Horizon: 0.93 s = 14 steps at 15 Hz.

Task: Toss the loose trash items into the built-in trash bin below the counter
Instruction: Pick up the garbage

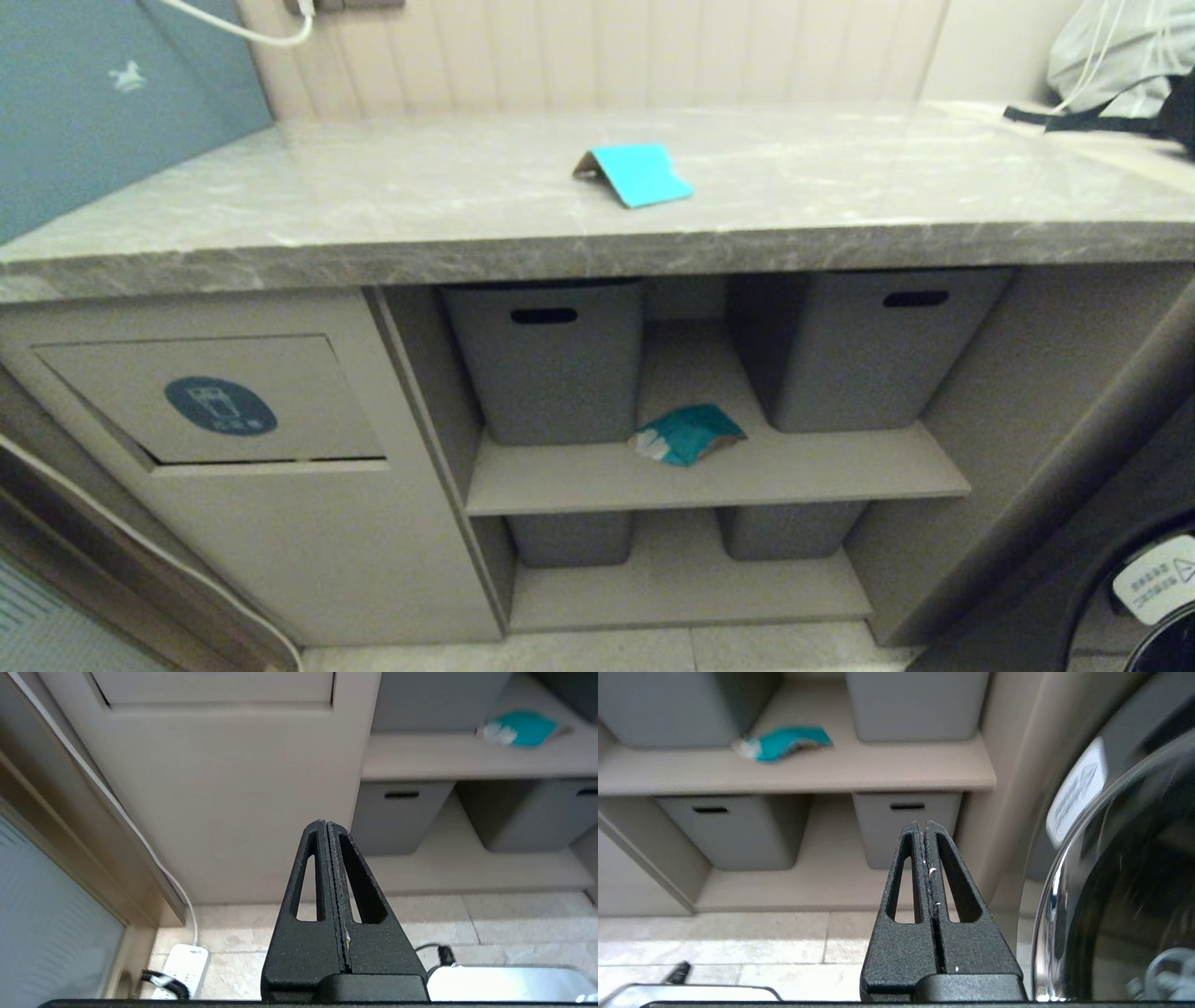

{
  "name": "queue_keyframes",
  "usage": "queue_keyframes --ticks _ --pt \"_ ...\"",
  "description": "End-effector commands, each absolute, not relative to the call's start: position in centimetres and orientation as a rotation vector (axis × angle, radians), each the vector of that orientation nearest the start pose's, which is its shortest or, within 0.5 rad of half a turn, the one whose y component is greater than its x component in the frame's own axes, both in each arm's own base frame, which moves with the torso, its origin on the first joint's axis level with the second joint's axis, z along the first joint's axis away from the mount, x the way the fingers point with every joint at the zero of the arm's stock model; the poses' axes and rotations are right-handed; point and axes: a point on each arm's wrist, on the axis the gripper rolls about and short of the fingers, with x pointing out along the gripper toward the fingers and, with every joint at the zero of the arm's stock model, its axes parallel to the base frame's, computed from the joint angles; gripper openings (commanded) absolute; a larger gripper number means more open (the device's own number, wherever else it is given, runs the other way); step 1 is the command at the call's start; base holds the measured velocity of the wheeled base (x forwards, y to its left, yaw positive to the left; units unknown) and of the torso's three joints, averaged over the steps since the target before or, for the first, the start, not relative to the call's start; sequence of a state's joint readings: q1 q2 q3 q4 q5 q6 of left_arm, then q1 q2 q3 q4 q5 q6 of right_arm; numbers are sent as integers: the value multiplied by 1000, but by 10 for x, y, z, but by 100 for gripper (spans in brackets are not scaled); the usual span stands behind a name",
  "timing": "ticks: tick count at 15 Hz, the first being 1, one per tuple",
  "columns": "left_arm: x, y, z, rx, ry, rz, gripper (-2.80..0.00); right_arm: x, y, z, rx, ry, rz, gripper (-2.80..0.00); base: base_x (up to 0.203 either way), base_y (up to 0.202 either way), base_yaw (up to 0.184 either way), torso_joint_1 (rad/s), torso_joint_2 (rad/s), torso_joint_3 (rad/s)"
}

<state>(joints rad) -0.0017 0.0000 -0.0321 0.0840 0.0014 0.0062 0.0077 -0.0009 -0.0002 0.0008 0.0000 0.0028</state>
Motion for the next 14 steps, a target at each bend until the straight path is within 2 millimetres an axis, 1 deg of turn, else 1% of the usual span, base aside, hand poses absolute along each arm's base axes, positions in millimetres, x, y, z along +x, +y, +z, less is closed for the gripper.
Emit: queue_keyframes --ticks 1,14 --pt "-25 0 76 6 54 0 -280 -23 0 75 2 0 8 -280 0 0 0 185 -593 -301" --pt "-26 0 76 12 60 -2 -280 -23 0 75 4 0 8 -280 0 0 0 192 -486 -281"
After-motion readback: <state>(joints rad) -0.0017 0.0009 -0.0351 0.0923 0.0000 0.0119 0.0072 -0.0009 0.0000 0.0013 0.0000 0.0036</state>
